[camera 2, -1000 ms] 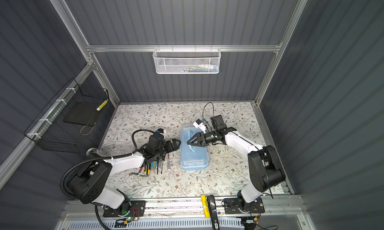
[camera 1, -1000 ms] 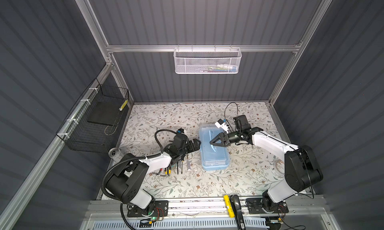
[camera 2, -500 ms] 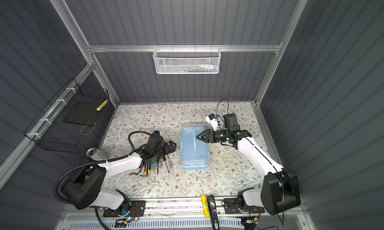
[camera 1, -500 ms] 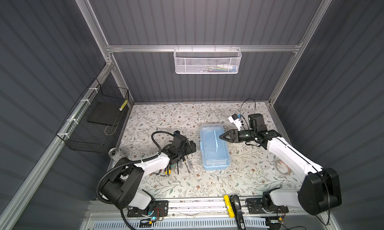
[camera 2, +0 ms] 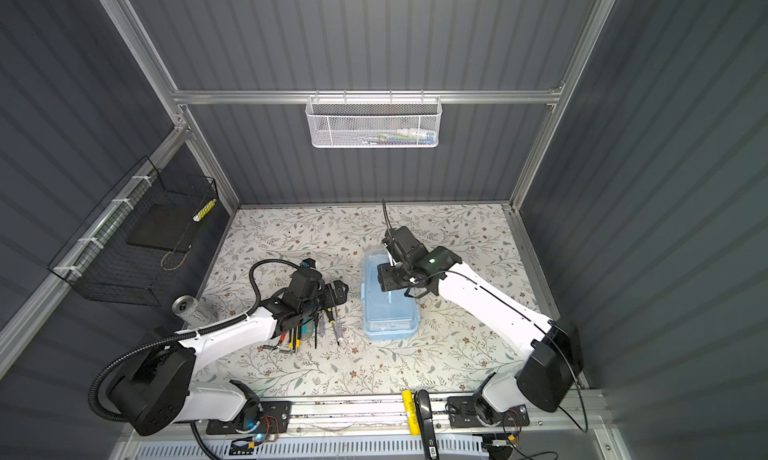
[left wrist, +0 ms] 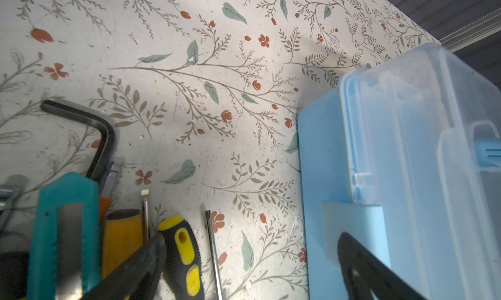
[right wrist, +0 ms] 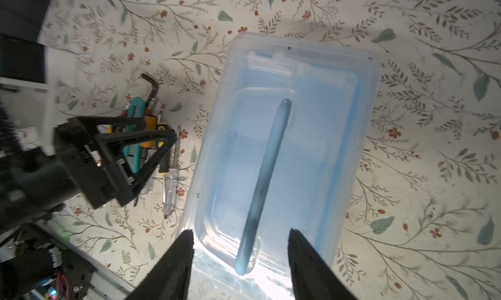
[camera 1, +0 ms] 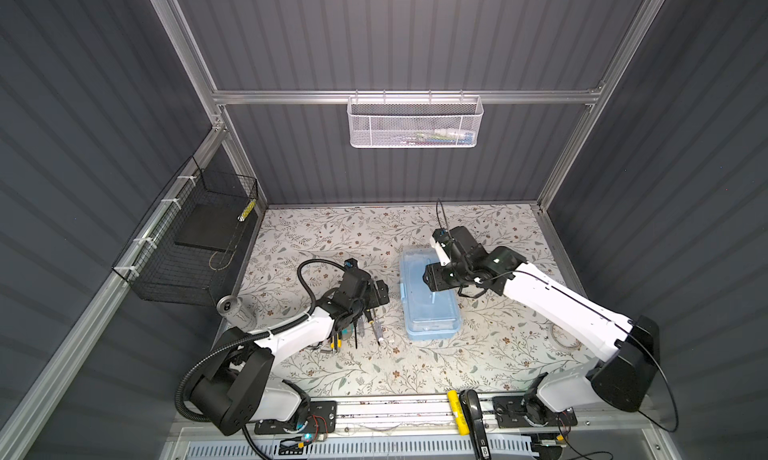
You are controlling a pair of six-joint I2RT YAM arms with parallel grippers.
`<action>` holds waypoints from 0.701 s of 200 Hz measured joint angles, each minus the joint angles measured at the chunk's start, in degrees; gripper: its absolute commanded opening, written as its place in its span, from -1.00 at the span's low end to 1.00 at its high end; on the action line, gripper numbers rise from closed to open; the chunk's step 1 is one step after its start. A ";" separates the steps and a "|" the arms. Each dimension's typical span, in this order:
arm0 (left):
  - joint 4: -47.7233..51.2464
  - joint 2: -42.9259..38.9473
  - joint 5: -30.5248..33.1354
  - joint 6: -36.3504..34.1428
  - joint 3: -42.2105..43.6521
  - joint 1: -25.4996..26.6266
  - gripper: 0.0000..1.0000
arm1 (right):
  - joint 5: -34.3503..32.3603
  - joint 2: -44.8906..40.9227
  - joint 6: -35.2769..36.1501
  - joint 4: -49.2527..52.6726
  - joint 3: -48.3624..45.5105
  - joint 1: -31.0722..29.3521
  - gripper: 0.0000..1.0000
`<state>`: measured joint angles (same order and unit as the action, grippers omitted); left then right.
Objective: Pack the tool kit
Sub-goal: 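Lower right gripper onto the blue handle and close on it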
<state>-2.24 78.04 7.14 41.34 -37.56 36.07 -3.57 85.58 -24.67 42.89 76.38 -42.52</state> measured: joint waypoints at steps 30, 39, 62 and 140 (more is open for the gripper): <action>0.92 -2.69 0.02 -0.66 0.02 0.00 0.99 | -2.64 3.96 -1.05 2.08 0.44 -0.79 0.05; 1.11 -3.56 0.22 -0.72 0.13 0.00 0.99 | -3.02 4.72 -1.27 2.23 0.61 -0.90 0.00; 1.53 -5.68 0.44 -0.87 0.74 0.00 0.99 | -3.54 5.66 -2.27 2.19 0.68 -1.09 -0.13; 4.13 -9.05 0.61 -1.14 1.68 0.00 0.99 | -2.86 4.81 -6.45 -1.31 -1.09 -1.07 -0.75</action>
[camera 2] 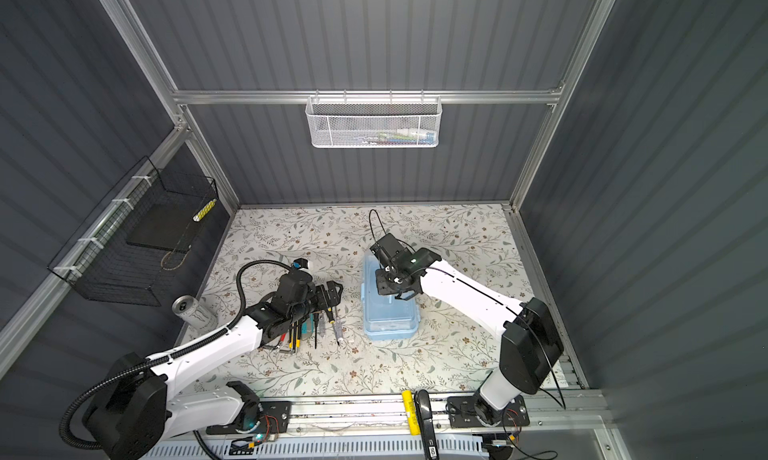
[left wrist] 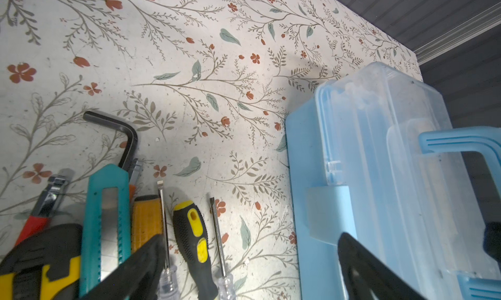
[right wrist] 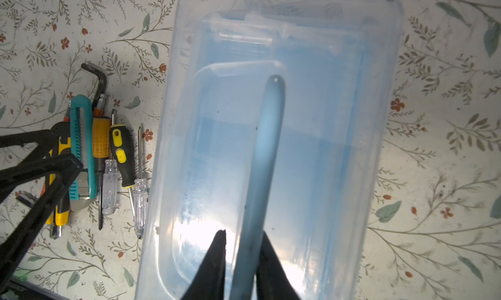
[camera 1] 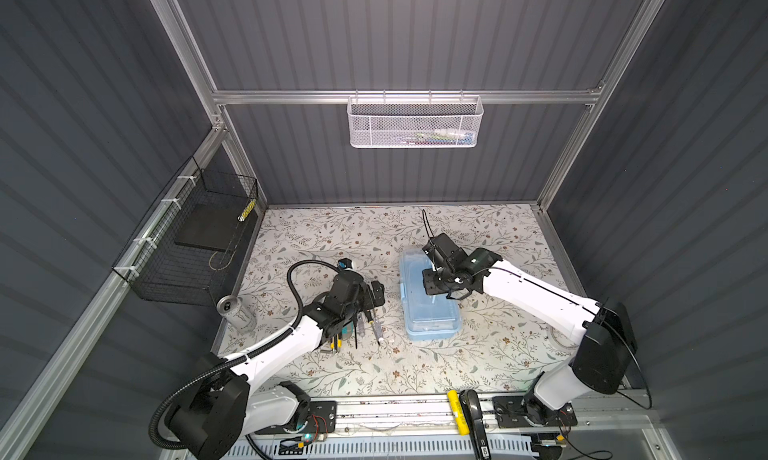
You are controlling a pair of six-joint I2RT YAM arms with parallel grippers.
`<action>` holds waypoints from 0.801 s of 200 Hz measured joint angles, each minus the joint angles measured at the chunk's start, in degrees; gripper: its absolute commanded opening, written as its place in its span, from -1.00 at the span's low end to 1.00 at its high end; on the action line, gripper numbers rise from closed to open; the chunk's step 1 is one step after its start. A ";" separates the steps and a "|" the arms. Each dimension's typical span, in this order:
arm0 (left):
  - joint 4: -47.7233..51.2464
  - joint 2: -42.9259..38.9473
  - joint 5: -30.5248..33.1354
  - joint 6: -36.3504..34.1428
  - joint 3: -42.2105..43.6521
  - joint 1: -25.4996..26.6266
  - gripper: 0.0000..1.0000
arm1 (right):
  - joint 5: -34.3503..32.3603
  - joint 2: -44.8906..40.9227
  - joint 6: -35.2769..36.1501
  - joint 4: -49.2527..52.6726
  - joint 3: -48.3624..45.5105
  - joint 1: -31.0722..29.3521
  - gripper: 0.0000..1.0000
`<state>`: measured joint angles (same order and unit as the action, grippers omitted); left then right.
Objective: Pack the tool kit
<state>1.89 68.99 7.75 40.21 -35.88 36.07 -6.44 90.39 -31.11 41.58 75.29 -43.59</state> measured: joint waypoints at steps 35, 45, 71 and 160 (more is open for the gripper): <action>1.62 -1.57 -0.07 -1.11 -0.11 0.00 0.99 | 0.72 -0.02 -0.57 -0.83 -0.28 -0.11 -0.93; 2.58 -1.81 -0.22 -1.55 -0.33 0.00 0.99 | 0.90 -0.02 -0.63 -0.87 -0.28 -0.11 -1.00; 5.29 -2.69 -0.28 -2.32 -1.62 0.00 0.99 | 1.68 -0.68 -1.01 -1.66 -1.03 -0.09 -1.00; 12.96 -3.52 -6.58 -4.26 -13.64 0.00 0.99 | 28.30 -11.30 -4.92 -22.82 -17.77 10.45 -1.00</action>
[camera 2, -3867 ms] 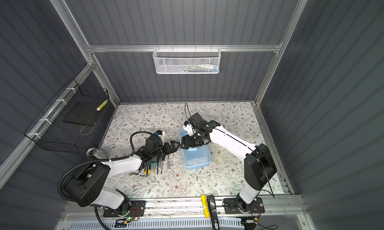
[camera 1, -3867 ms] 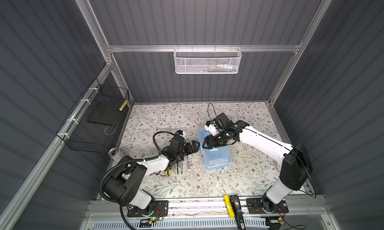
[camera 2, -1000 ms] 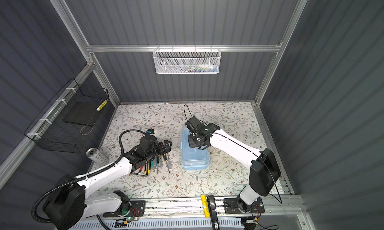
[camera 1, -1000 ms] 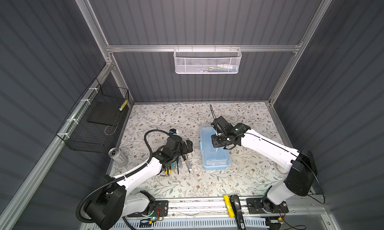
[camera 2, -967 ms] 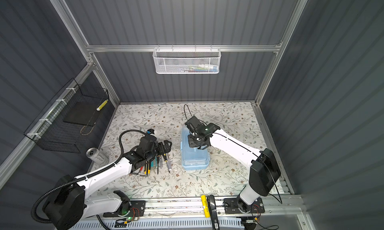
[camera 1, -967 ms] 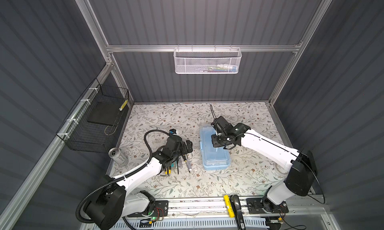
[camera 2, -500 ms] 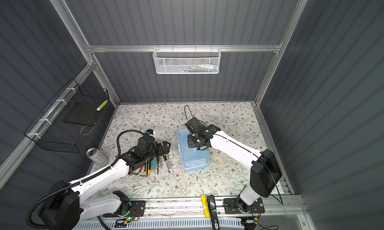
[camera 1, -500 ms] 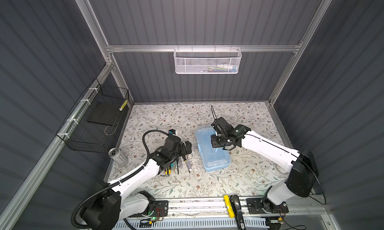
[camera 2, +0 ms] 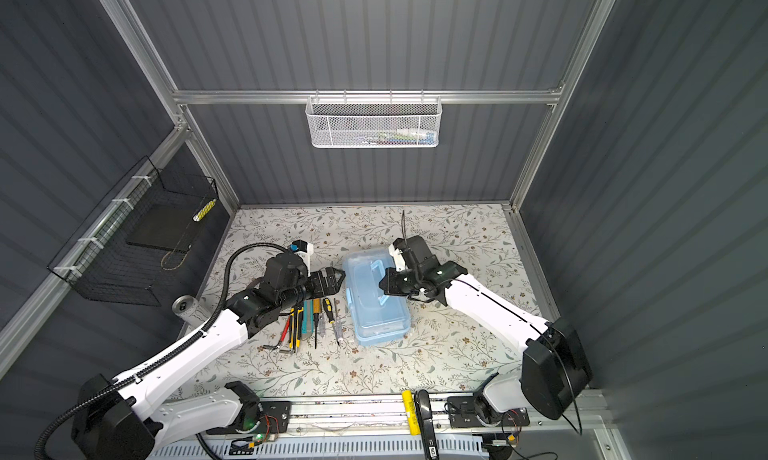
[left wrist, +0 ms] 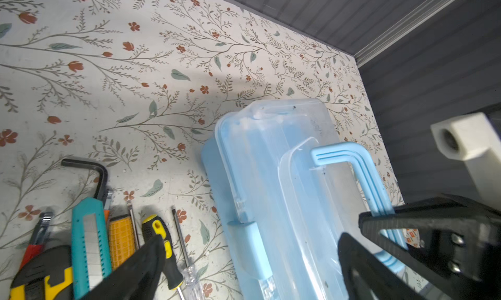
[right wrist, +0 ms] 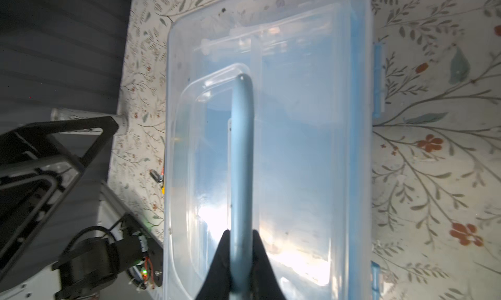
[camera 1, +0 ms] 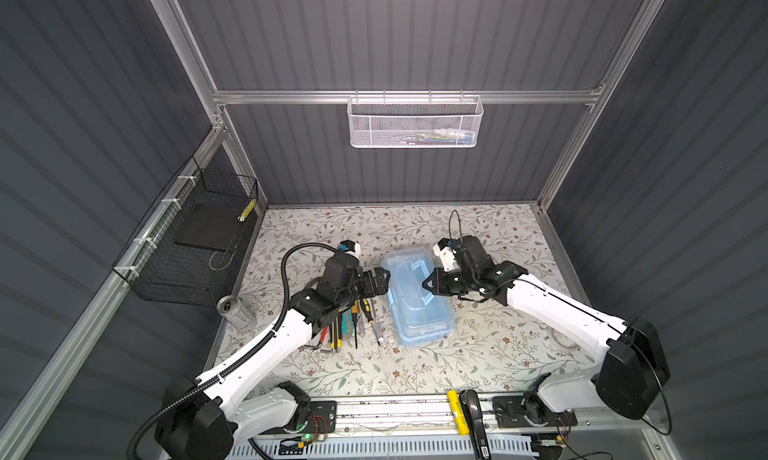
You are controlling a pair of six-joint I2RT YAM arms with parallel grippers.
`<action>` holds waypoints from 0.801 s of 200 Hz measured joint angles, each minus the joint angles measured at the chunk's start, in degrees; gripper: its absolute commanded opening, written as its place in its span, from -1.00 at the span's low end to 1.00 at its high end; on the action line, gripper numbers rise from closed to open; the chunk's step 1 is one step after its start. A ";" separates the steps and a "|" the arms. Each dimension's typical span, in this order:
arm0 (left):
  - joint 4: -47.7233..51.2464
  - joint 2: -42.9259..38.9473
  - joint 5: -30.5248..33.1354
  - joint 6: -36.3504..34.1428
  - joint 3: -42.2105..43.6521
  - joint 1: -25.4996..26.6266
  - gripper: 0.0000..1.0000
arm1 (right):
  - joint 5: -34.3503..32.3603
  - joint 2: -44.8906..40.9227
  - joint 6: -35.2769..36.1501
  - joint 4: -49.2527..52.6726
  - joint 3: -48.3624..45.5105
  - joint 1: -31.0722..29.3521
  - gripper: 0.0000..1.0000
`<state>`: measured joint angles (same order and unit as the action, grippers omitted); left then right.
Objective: Pack the tool kit
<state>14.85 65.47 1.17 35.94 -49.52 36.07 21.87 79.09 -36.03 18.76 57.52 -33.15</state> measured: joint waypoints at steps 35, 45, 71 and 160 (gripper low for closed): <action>2.54 2.73 -2.14 0.11 -2.93 0.00 0.99 | 12.61 -1.79 -5.20 -12.48 -10.03 9.22 -1.00; 2.67 3.58 -3.02 0.37 -3.58 0.00 0.99 | 14.93 -2.10 -6.29 -15.45 -11.80 11.21 -1.00; 2.05 6.34 -6.27 2.03 -4.85 0.07 0.99 | 20.61 -2.71 -8.87 -22.03 -16.35 16.35 -1.00; -1.31 13.55 -11.74 5.86 -12.04 2.62 0.99 | 21.59 -4.37 -4.28 -21.09 -18.86 22.71 -1.00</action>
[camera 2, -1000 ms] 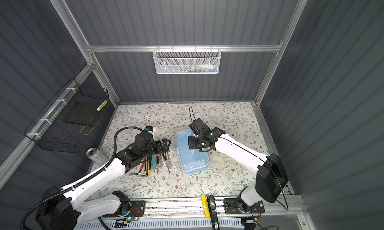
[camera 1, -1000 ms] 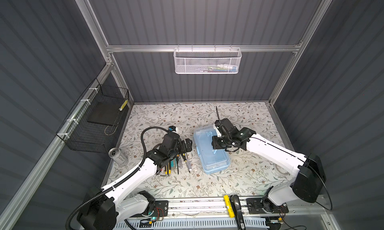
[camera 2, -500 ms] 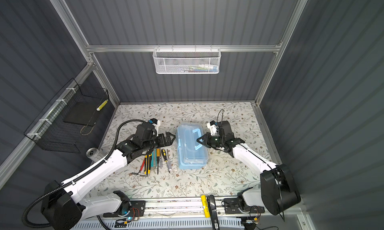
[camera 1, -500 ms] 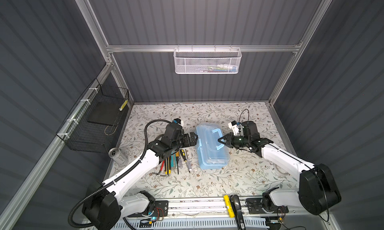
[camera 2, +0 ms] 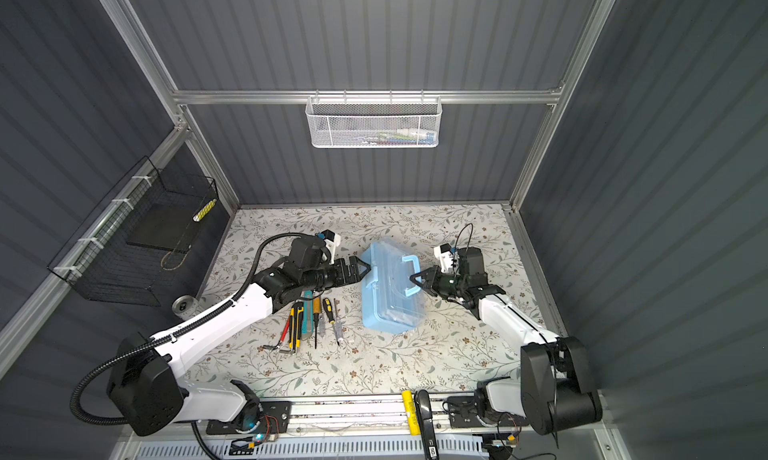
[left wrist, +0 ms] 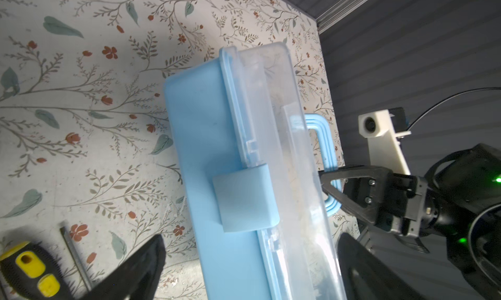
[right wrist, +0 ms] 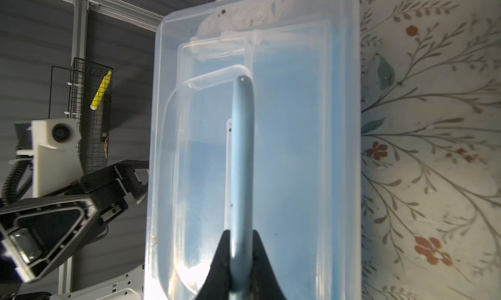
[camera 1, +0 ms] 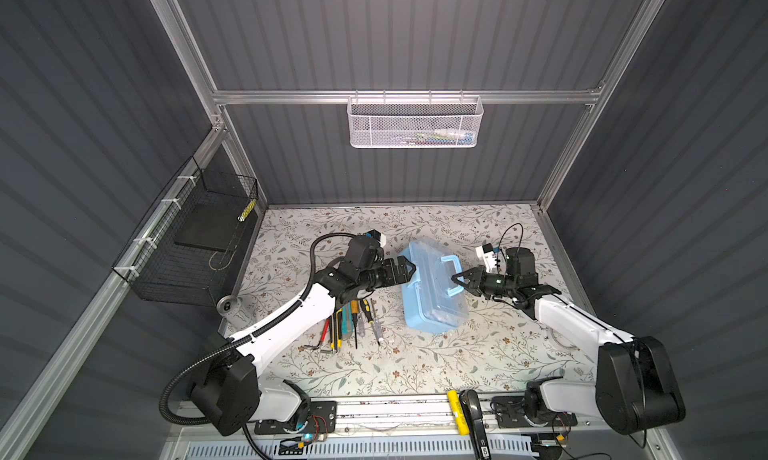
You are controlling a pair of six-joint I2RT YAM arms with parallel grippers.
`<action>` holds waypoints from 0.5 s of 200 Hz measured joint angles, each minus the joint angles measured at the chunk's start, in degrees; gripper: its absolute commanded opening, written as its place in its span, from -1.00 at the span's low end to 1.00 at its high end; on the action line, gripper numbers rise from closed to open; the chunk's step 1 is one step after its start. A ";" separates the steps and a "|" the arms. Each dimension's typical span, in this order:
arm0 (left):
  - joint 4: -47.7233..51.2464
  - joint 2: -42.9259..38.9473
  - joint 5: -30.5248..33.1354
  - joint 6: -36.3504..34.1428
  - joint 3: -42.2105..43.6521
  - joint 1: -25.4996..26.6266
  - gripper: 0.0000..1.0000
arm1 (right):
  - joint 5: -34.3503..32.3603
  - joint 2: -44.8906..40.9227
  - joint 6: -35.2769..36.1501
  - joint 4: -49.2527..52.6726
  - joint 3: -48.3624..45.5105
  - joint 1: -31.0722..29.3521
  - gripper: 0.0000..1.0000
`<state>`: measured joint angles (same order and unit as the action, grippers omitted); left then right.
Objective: Pack the tool kit
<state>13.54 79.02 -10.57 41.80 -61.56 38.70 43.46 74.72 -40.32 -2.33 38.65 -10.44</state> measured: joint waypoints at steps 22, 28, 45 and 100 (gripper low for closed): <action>-0.31 1.46 0.00 0.04 -2.34 1.09 0.99 | -1.20 -0.07 1.57 1.36 0.52 0.02 -1.00; -0.35 2.23 -0.02 0.04 -3.02 1.46 0.99 | -1.44 -0.11 1.90 1.60 0.61 0.02 -1.00; -0.37 4.15 -0.02 0.39 -4.20 2.27 0.99 | -2.21 -0.33 2.64 2.03 0.70 0.07 -1.00; 1.70 7.89 -0.02 4.39 -7.74 3.30 0.99 | -7.08 0.02 5.49 5.31 -0.20 0.00 -1.00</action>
<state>15.25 86.91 -10.59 46.19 -69.30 42.00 36.38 74.74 -34.83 2.98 38.46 -10.44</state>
